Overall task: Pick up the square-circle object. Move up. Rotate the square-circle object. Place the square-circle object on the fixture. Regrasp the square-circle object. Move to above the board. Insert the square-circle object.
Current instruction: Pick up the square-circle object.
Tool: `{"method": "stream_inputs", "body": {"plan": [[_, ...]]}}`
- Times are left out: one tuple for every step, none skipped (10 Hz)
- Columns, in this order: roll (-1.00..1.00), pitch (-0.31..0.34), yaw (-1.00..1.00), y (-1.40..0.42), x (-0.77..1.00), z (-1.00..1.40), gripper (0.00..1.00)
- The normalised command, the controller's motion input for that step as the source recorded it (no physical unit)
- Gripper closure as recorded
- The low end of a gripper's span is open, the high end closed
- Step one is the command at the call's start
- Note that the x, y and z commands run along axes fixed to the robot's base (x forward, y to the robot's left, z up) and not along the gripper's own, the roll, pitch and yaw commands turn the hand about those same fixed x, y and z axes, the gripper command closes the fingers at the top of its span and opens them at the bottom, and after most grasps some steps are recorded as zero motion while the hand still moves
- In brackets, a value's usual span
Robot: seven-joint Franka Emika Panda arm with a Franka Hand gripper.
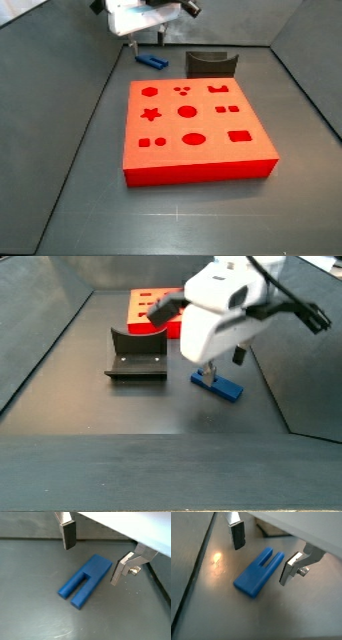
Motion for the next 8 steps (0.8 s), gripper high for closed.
{"method": "stream_inputs", "body": {"plan": [[-0.04,-0.007,-0.09,0.27,0.00,-0.55,0.00],[-0.13,-0.026,-0.01,0.21,0.00,-0.45,0.00],[-0.27,-0.073,0.00,0.11,0.15,-0.35,0.00],[-0.36,-0.129,0.04,0.11,0.09,-0.28,0.00],[-0.34,-0.144,0.05,0.12,0.01,-0.27,0.00],[-0.32,-0.153,0.06,0.13,0.00,-0.29,0.00],[-0.25,-0.144,0.05,0.08,0.00,-0.27,0.00],[-0.07,-0.051,0.00,0.00,0.00,-0.01,0.00]]}}
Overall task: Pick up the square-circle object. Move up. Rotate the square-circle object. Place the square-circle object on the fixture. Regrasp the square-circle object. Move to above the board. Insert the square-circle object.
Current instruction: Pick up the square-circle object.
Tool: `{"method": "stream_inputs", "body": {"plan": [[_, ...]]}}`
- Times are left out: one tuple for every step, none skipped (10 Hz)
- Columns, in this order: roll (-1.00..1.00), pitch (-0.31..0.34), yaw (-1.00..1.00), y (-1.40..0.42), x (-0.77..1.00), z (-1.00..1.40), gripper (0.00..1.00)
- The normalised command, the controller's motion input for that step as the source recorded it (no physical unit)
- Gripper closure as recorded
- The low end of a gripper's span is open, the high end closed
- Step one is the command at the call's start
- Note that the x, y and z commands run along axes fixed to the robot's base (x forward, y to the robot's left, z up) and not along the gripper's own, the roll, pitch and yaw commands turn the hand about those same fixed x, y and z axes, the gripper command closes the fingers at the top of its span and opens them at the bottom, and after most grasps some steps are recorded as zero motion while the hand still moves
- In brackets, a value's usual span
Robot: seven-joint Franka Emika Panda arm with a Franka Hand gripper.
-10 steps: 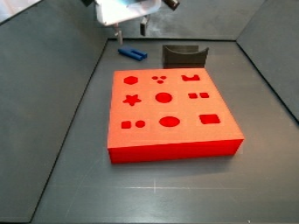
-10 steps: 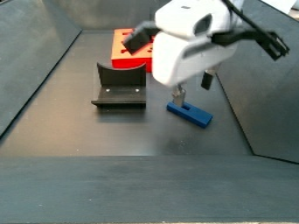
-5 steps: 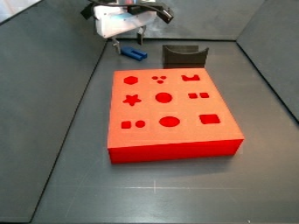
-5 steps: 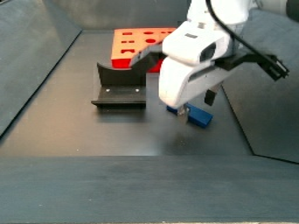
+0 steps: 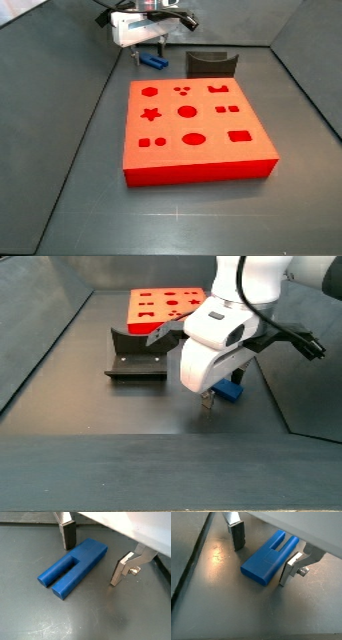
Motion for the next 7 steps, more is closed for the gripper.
{"method": "stream_inputs", "body": {"plan": [[0.00,0.040,0.00,0.00,0.07,0.00,0.00],[0.00,0.000,0.00,0.00,0.00,0.00,0.00],[0.00,0.000,0.00,0.00,0.00,0.00,1.00],[0.00,0.000,0.00,0.00,0.00,0.00,1.00],[0.00,0.000,0.00,0.00,0.00,0.00,1.00],[0.00,0.000,0.00,0.00,0.00,0.00,1.00],[0.00,0.000,0.00,0.00,0.00,0.00,1.00]]}}
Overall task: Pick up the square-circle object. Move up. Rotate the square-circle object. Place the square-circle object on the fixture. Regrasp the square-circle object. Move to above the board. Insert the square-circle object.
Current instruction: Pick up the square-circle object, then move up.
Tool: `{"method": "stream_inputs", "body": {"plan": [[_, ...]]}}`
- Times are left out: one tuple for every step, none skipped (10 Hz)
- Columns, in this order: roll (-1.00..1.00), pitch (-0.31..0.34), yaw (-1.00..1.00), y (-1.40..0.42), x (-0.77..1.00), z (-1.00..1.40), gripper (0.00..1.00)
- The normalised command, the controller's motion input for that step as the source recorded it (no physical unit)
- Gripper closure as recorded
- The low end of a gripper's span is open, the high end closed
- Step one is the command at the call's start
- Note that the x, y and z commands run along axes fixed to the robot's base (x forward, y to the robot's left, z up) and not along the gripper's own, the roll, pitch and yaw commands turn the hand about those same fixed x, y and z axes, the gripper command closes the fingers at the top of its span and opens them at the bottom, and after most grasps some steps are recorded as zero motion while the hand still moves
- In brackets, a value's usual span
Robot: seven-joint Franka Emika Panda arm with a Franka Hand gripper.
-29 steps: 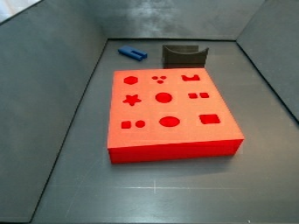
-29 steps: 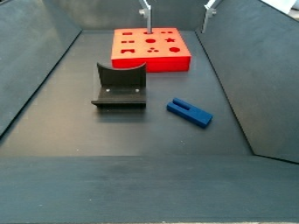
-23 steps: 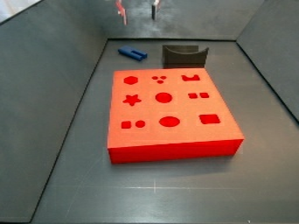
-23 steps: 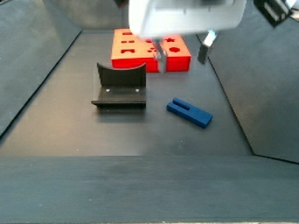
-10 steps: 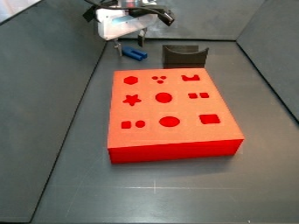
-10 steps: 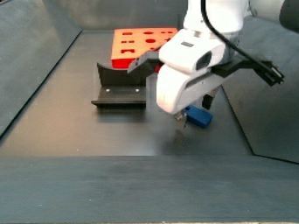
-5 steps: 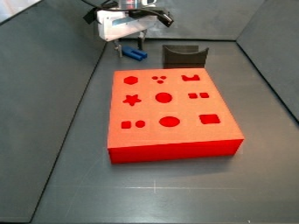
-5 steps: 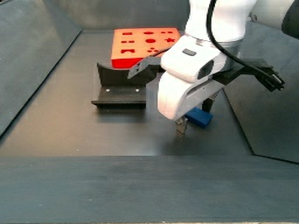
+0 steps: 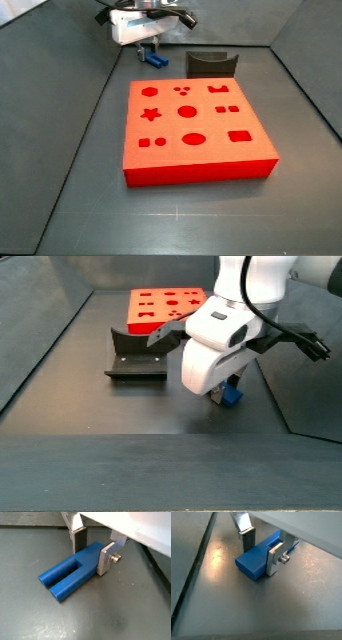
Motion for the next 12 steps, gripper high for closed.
{"method": "stream_inputs", "body": {"plan": [[0.00,0.000,0.00,0.00,0.00,0.00,1.00],[0.00,0.000,0.00,0.00,0.00,0.00,1.00],[0.00,0.000,0.00,0.00,0.00,0.00,1.00],[0.00,0.000,0.00,0.00,0.00,0.00,1.00],[0.00,0.000,0.00,0.00,0.00,0.00,1.00],[0.00,0.000,0.00,0.00,0.00,0.00,1.00],[0.00,0.000,0.00,0.00,0.00,0.83,1.00],[0.01,0.017,0.03,0.05,-0.05,0.82,1.00],[0.02,0.039,0.02,0.04,-0.07,0.71,1.00],[0.04,0.051,0.00,0.02,-0.05,0.60,1.00],[0.06,0.076,0.00,0.01,-0.03,0.48,1.00],[0.07,0.100,-0.01,0.01,-0.02,0.36,1.00]]}}
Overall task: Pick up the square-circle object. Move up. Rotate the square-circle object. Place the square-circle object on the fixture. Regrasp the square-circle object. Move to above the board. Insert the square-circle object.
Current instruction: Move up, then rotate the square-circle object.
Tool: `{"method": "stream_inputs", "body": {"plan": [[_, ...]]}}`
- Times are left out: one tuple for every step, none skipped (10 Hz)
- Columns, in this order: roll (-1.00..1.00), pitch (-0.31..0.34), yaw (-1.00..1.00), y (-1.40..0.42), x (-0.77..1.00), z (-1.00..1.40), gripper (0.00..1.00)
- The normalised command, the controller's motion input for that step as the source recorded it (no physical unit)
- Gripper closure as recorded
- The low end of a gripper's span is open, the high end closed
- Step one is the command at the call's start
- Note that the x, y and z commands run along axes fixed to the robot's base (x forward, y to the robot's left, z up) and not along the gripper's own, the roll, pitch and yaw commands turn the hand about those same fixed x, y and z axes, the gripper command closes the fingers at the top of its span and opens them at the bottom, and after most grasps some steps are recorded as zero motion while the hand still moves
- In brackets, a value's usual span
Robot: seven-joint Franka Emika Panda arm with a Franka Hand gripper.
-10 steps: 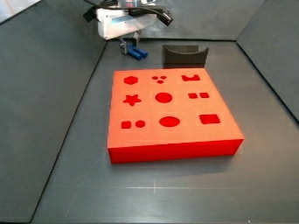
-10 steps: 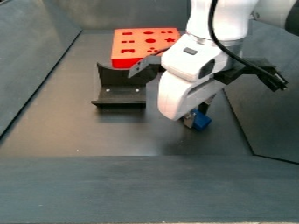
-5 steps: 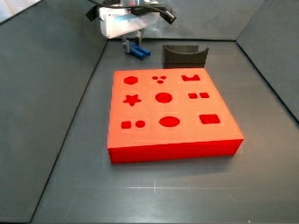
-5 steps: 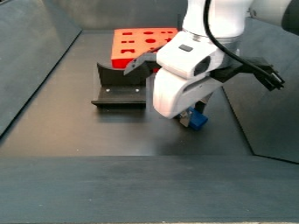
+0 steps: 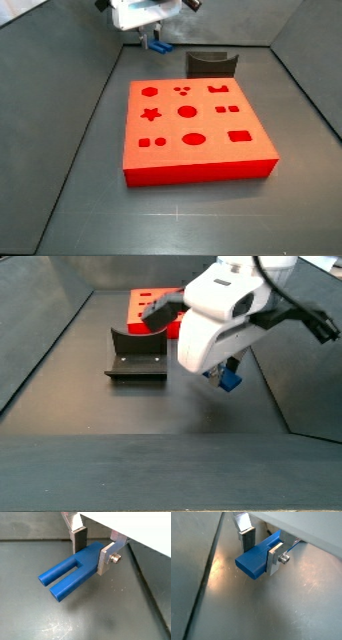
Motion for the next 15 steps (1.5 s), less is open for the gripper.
{"method": "stream_inputs", "body": {"plan": [[0.10,0.128,-0.02,0.00,-0.02,0.22,1.00],[0.00,0.000,0.00,-0.73,0.14,0.83,1.00],[0.03,0.010,0.03,-0.67,0.12,0.72,1.00],[0.07,0.034,0.04,-0.50,0.05,0.62,1.00],[0.10,0.048,0.05,-0.38,0.02,0.55,1.00],[0.14,0.087,0.05,-0.16,0.00,0.43,1.00],[0.15,0.122,0.04,-0.09,0.00,0.35,1.00],[0.17,0.149,0.05,-0.05,0.00,0.23,1.00],[0.19,0.159,0.05,-0.04,-0.01,0.18,1.00],[0.21,0.165,0.05,-0.03,-0.01,0.09,1.00],[0.21,0.167,0.05,-0.02,-0.02,0.05,1.00],[0.21,0.165,0.05,-0.02,-0.01,0.06,1.00],[0.21,0.164,0.05,-0.02,-0.01,0.06,1.00],[0.21,0.163,0.05,-0.02,-0.01,0.06,1.00],[0.21,0.163,0.05,-0.02,-0.01,0.06,1.00]]}}
